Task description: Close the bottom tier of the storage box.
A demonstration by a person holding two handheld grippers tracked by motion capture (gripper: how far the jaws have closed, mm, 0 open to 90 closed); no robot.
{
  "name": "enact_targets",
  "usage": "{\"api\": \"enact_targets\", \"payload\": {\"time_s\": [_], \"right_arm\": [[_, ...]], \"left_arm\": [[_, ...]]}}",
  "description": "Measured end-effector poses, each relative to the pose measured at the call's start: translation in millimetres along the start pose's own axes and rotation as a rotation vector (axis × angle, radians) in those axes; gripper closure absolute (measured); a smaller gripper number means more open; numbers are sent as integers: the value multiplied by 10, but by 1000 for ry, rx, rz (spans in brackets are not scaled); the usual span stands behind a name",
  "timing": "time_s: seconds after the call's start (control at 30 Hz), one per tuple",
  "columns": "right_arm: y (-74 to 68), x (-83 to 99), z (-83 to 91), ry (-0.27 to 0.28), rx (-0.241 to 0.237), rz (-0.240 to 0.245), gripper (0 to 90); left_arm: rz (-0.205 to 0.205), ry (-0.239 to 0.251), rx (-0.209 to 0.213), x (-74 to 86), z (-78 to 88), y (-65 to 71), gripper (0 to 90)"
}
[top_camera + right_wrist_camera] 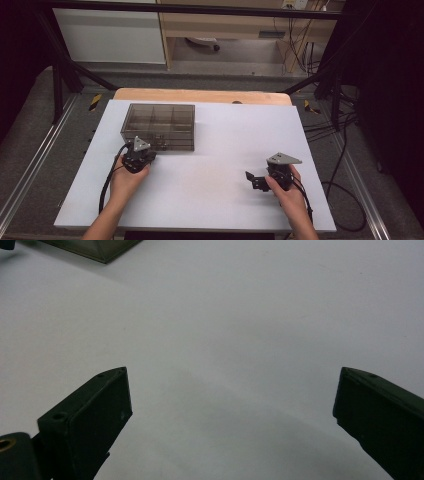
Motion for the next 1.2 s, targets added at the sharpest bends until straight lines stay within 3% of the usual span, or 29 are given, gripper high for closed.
{"api": "enact_targets", "payload": {"time_s": [0.37, 1.0, 1.2], "right_arm": [[-19, 12, -1, -1, -4, -16, 26], [-39, 20, -15, -5, 2, -18, 26], [-39, 5, -3, 2, 5, -9, 27]], "left_arm": [[8, 109, 12, -75, 181, 52, 900], [-10, 165, 13, -105, 265, 93, 900], [-32, 211, 4, -122, 276, 110, 705]]}}
Point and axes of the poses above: each handheld gripper's, and its own axes: z roughly backward along the jaws, x roughly out of its underside, y roughly to its right, the point moved 2 cm from there along -z, roughly forward along the jaws, and after that the axes turned 9 degrees about x, right-handed, at the moved point
